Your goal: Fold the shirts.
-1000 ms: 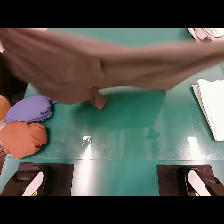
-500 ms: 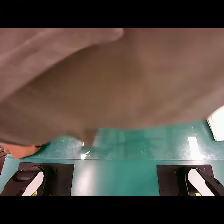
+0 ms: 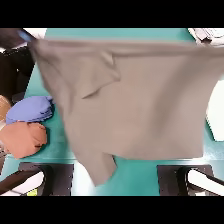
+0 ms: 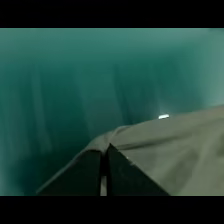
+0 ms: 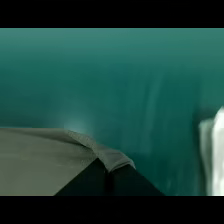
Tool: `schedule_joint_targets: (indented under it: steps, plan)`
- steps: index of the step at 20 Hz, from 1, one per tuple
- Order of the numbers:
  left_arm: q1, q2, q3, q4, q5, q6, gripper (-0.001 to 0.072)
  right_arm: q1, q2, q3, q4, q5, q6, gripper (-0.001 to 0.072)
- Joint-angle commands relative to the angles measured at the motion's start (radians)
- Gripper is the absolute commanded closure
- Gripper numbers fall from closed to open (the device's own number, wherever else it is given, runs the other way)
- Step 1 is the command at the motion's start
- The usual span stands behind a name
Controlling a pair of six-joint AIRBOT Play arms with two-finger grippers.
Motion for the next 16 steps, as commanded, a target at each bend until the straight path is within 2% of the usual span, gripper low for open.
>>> schedule_joint_targets:
  steps: [1, 5, 8, 10, 13, 16]
  plan:
    - [0.001, -0.229, -0.100, -0.004, 0.054, 0.038, 0.0681, 0.079, -0.198, -0.108, -0.051, -0.012, 0.001, 0.0698]
    - [0.001, -0.414, -0.063, -0.012, 0.312, 0.080, 0.0682, 0.100, -0.426, 0.047, -0.050, -0.074, 0.013, 0.0698]
    - [0.001, -0.444, -0.027, -0.011, 0.401, 0.080, 0.0682, 0.105, -0.501, 0.192, -0.052, -0.066, 0.020, 0.0698]
    - [0.001, -0.441, -0.013, -0.001, 0.330, 0.080, 0.0682, 0.104, -0.496, 0.218, -0.077, -0.052, 0.019, 0.0698]
    - [-0.004, -0.430, -0.016, 0.086, 0.105, 0.080, 0.0683, 0.112, -0.467, 0.193, -0.182, 0.027, 0.016, 0.0698]
    - [-0.028, -0.370, -0.148, 0.191, 0.103, 0.053, 0.0683, 0.122, -0.383, 0.021, -0.233, -0.002, 0.016, 0.0699]
